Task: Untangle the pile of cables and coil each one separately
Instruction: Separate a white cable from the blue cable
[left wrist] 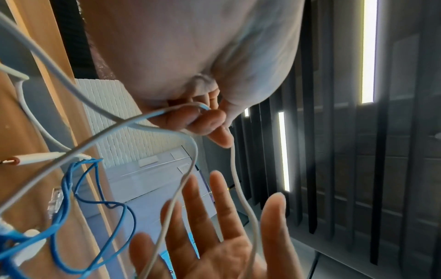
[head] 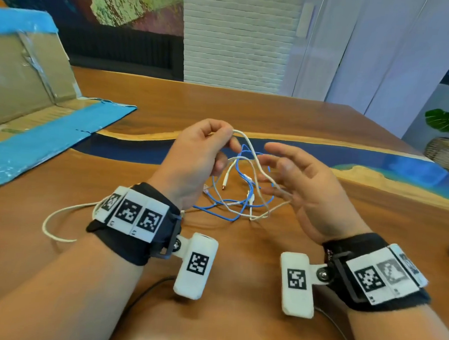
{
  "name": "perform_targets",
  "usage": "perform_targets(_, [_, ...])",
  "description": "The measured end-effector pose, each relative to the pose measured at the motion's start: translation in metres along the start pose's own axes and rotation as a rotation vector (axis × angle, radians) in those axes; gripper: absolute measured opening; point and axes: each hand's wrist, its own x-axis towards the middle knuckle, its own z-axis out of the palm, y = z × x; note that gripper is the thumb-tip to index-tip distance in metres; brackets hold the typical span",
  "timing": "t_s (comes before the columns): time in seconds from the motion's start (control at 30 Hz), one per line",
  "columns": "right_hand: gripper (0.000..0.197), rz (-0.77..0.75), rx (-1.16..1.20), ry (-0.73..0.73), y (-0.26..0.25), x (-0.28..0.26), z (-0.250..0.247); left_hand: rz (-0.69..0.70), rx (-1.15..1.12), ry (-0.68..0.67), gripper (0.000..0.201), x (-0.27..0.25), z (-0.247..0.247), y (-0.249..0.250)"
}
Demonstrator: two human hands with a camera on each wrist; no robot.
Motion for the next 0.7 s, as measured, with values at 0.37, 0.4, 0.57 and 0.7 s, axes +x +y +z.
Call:
perform_targets(0.37, [0.014,0.044,0.247,0.328,-0.015,0.005,-0.021,-0.069,0.068,-0.009,0.021,0.003,-0.009,0.004])
perform_targets(0.4, [0.016,0.047,0.262,0.382,-0.016,0.006,-0.027,-0.049,0.057,0.006,0.02,0.003,-0.01,0.005])
perform_targets(0.57, [0.018,0.092,0.256,0.621,-0.011,0.01,-0.044,0.038,0.01,0.099,0.008,0.006,-0.02,0.012])
perform_targets(0.7, [0.016,0.042,0.365,0.484,-0.014,0.007,-0.04,0.064,0.067,0.087,0.006,0.006,-0.02,0.011])
